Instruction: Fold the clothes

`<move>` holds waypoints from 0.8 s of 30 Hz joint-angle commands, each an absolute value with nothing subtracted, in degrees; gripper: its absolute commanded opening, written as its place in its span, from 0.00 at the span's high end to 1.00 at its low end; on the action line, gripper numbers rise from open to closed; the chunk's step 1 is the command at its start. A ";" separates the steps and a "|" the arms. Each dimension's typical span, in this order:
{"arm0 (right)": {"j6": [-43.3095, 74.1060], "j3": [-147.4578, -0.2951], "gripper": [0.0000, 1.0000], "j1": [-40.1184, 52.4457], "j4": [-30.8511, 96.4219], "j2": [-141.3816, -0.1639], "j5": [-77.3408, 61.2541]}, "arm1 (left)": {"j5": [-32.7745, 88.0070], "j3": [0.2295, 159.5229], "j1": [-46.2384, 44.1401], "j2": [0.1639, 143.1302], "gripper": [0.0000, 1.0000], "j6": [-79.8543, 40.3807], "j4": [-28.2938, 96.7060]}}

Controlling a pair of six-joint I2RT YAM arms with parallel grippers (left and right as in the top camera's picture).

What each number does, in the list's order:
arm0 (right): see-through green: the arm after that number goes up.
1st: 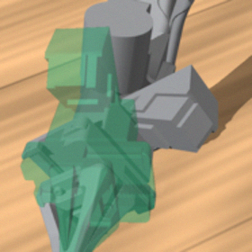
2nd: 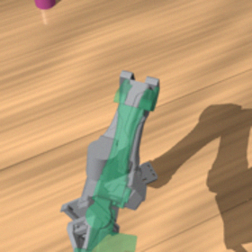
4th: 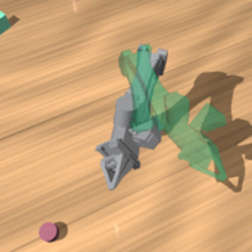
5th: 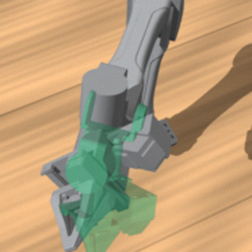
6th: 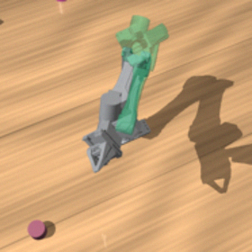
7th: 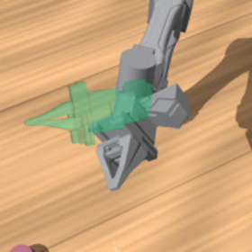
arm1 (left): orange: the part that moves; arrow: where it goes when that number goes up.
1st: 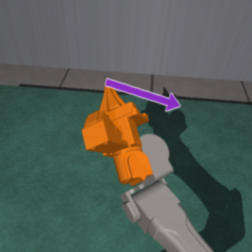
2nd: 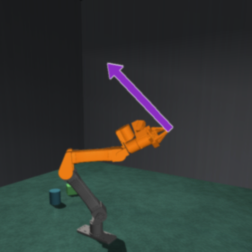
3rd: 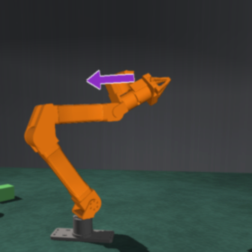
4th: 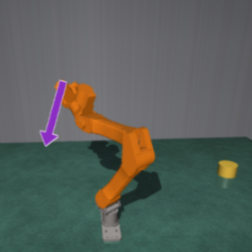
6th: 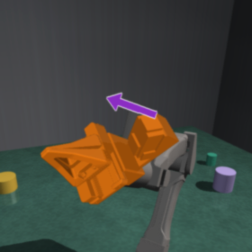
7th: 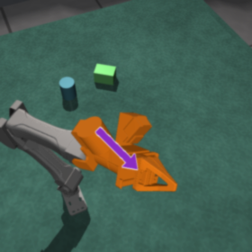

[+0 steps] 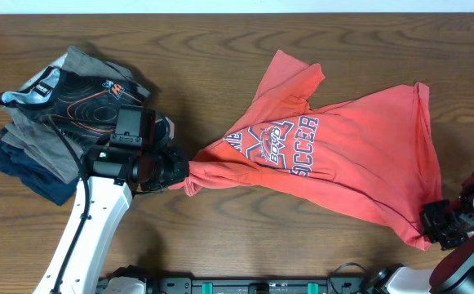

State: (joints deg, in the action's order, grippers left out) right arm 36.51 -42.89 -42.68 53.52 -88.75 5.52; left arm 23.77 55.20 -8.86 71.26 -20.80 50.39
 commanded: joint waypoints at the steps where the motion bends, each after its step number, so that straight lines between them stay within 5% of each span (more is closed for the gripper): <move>1: 36.77 -42.59 0.98 -43.11 53.47 -88.66 5.74 | 23.49 55.20 -8.93 71.37 0.94 -20.88 50.57; 10: 26.68 -46.26 0.99 -43.05 53.84 -88.55 -9.56 | 23.49 55.20 -8.93 71.35 0.94 -19.09 50.30; 24: 4.49 -79.85 0.99 -41.60 75.40 -85.71 -30.22 | 21.52 60.16 -8.73 69.08 0.94 -9.63 46.54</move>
State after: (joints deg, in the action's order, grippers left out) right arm 11.53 -74.94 -42.09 74.02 -88.20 -24.38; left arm 22.50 55.90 -8.84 71.02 -11.97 47.31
